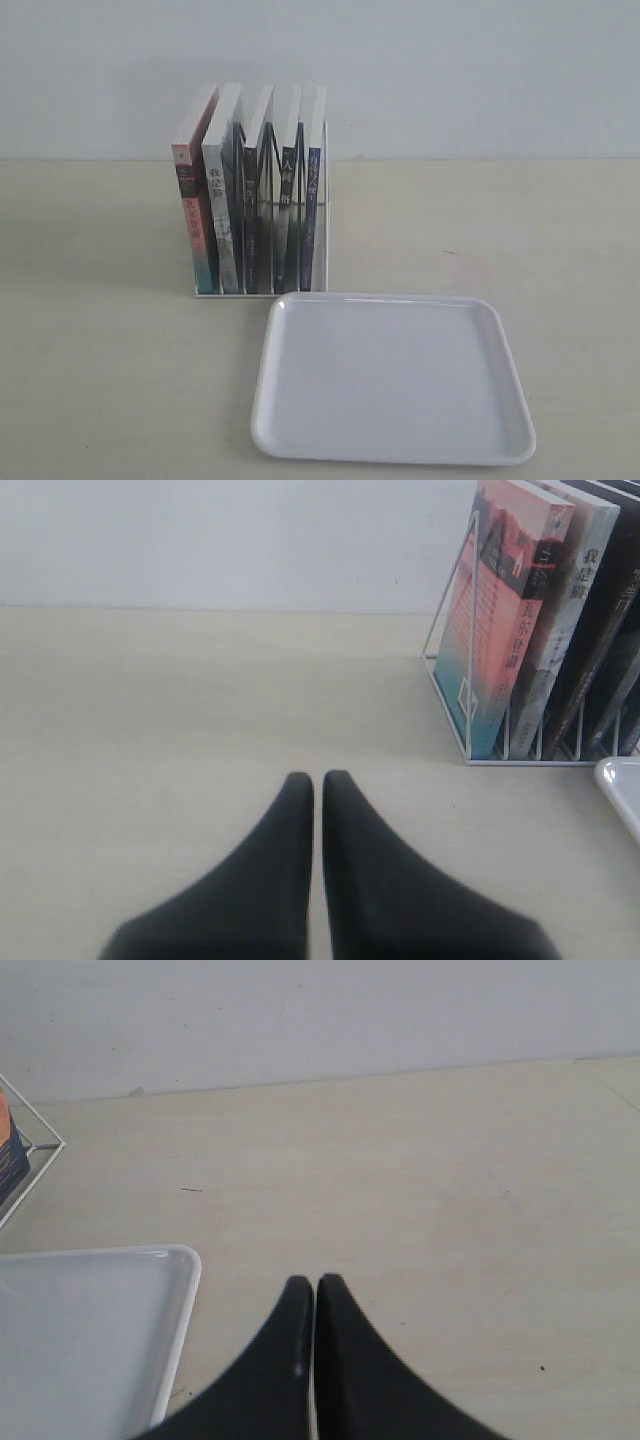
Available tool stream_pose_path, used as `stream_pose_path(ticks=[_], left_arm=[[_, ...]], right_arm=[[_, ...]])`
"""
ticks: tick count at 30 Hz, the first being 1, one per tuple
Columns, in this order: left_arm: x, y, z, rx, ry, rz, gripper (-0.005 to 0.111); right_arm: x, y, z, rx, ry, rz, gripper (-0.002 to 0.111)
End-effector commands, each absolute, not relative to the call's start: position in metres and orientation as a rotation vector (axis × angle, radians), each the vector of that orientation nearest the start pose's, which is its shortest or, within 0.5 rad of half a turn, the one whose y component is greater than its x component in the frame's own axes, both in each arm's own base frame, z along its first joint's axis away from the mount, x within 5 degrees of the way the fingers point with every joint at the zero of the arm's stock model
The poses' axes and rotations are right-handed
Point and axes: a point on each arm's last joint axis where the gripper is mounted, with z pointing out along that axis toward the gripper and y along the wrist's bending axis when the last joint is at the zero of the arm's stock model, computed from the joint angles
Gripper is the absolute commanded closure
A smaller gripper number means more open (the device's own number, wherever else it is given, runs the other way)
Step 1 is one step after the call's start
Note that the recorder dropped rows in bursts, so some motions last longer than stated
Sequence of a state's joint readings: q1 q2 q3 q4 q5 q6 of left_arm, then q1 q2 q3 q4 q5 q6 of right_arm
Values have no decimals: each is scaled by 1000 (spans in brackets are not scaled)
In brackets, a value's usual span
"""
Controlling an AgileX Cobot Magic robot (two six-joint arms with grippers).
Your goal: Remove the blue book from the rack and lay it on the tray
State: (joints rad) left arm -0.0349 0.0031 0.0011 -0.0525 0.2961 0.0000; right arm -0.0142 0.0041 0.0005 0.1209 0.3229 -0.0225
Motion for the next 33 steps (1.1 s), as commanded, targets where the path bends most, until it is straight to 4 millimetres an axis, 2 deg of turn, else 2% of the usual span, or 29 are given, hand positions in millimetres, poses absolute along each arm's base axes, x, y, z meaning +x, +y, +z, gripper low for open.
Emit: stream_pose_path(ticks=[1, 22, 33], left_arm=[[54, -3, 187, -7, 1776, -77, 103], [54, -3, 187, -7, 1776, -77, 103], [54, -3, 187, -7, 1776, -77, 103]], right_arm=[[54, 3, 185, 68, 1791, 89, 108], [54, 3, 186, 69, 1783, 88, 108], [55, -2, 224, 88, 1364, 60, 108]])
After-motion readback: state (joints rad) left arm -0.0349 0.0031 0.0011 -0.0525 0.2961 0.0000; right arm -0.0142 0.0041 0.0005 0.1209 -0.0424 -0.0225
